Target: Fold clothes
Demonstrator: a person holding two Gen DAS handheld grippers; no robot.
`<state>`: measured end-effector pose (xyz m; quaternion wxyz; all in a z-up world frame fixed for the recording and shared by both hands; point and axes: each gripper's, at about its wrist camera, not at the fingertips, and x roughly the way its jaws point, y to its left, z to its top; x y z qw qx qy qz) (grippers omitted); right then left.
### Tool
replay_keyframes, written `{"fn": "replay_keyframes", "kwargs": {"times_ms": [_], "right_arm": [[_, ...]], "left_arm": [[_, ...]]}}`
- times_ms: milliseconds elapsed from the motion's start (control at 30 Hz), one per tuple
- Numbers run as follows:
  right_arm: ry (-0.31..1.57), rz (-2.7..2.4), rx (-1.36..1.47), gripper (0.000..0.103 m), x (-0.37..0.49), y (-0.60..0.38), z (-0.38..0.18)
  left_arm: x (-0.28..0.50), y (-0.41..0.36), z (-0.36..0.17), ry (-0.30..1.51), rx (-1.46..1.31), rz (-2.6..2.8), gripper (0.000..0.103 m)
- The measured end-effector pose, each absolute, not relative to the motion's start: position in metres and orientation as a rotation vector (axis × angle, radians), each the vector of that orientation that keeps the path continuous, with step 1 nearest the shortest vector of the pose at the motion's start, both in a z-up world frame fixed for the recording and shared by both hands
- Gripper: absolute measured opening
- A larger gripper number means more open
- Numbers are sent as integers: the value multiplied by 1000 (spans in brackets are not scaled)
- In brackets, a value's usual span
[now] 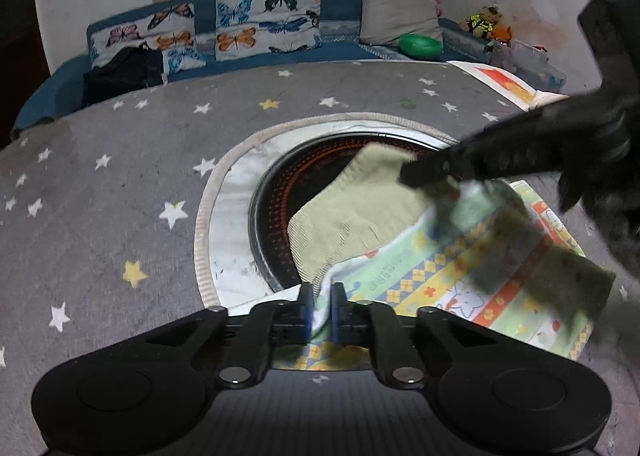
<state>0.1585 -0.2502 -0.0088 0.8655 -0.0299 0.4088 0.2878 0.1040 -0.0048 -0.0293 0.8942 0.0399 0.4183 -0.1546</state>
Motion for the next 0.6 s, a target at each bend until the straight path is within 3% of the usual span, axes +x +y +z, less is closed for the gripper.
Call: {"fn": "replay_keyframes", "kwargs": {"times_ms": [167, 467, 600], "right_arm": [[731, 616, -49, 3, 158, -249, 40], [279, 624, 26, 2, 135, -254, 186], [177, 649, -14, 2, 109, -263, 220]], "left_arm": [[112, 3, 2, 786, 32, -281, 6], [104, 15, 151, 420, 14, -198, 5], [76, 9, 180, 329, 52, -216, 5]]}}
